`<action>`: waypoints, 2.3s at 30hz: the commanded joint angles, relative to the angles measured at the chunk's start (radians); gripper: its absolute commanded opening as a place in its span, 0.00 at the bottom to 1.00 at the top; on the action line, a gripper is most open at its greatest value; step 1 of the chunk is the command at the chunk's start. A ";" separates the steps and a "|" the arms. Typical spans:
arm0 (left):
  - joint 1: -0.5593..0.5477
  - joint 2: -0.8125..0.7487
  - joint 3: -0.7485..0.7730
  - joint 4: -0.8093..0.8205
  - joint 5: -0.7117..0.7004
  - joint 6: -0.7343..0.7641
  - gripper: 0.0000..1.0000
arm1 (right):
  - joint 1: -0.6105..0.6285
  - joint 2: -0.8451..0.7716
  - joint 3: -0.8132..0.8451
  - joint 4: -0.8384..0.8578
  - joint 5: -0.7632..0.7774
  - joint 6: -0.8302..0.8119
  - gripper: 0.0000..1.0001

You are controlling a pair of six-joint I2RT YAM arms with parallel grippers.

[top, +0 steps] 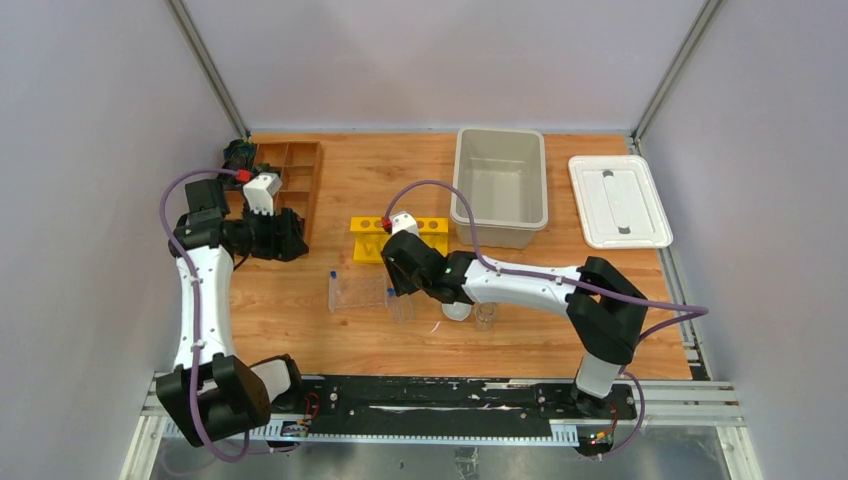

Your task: Organize the chemistry lab equipment

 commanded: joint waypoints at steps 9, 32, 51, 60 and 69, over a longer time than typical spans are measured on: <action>0.007 -0.012 -0.049 0.024 0.035 0.026 0.67 | -0.010 0.070 0.002 -0.090 -0.002 0.066 0.39; 0.007 -0.059 -0.014 0.009 0.054 0.001 0.68 | -0.061 0.192 -0.033 -0.088 -0.059 0.116 0.32; 0.007 -0.146 -0.033 -0.023 0.356 -0.003 0.67 | -0.032 -0.142 0.085 0.116 -0.105 0.107 0.00; 0.002 -0.186 -0.033 -0.023 0.517 -0.051 0.60 | 0.056 -0.057 0.190 0.413 -0.084 0.109 0.00; -0.048 -0.187 -0.044 -0.025 0.515 -0.053 0.53 | 0.094 -0.012 0.227 0.552 -0.055 0.129 0.00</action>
